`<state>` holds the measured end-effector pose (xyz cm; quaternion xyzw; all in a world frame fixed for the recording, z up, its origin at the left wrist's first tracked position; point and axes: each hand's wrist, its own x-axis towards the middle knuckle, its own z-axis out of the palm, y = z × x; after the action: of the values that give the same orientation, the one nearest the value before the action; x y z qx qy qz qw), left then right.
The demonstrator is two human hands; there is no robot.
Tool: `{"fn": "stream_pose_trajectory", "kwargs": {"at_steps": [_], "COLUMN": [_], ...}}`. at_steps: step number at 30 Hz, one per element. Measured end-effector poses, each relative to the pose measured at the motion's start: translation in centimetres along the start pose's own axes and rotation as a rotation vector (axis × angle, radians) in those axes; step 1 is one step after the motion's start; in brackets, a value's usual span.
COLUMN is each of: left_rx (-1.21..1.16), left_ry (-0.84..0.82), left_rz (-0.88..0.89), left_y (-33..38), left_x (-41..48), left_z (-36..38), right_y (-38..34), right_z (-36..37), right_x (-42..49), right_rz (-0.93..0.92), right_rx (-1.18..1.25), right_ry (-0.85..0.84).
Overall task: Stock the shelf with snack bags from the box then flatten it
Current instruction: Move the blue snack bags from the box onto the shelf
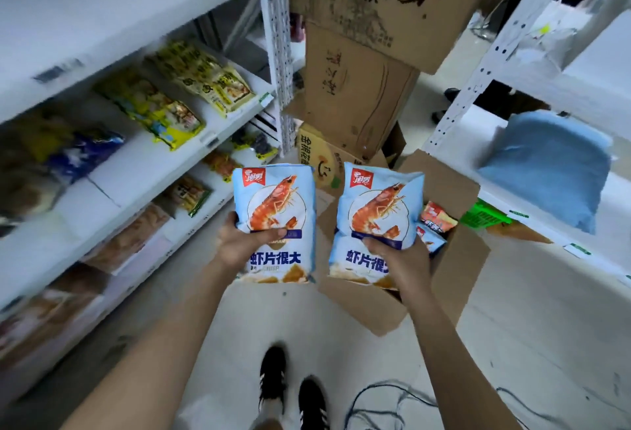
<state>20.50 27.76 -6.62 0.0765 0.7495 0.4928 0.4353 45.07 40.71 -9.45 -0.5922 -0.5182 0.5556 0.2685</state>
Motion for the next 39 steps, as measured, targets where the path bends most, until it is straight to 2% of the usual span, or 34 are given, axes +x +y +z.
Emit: {"fn": "stream_pose_trajectory", "kwargs": {"at_steps": [9,16,24,31,39], "left_rx": [-0.178,-0.325,-0.370,-0.400,-0.399], "left_ry": [0.245,0.465,0.672,0.808,0.858], "left_rz": [0.013,0.082,0.131,0.173,0.224], "left_y": [-2.6,-6.1,-9.5,-10.5,-9.2], "left_x": [-11.1,-19.9,-28.5,-33.7,-34.9], "left_z": [-13.7,-24.8,-35.0,-42.6,-50.3], "right_y": [-4.4,-5.9,-7.5,-9.5,-12.7], "right_z": [8.0,16.9,25.7,32.1,39.2], "right_x": [-9.1,-17.9,-28.2,-35.3,-39.9], "right_rz": [-0.180,-0.240,-0.333,-0.436,-0.465], "right_rx": [-0.075,-0.109,-0.114,-0.125,-0.096], "right_ry": [-0.300,-0.564,-0.803,-0.916,-1.013]}}
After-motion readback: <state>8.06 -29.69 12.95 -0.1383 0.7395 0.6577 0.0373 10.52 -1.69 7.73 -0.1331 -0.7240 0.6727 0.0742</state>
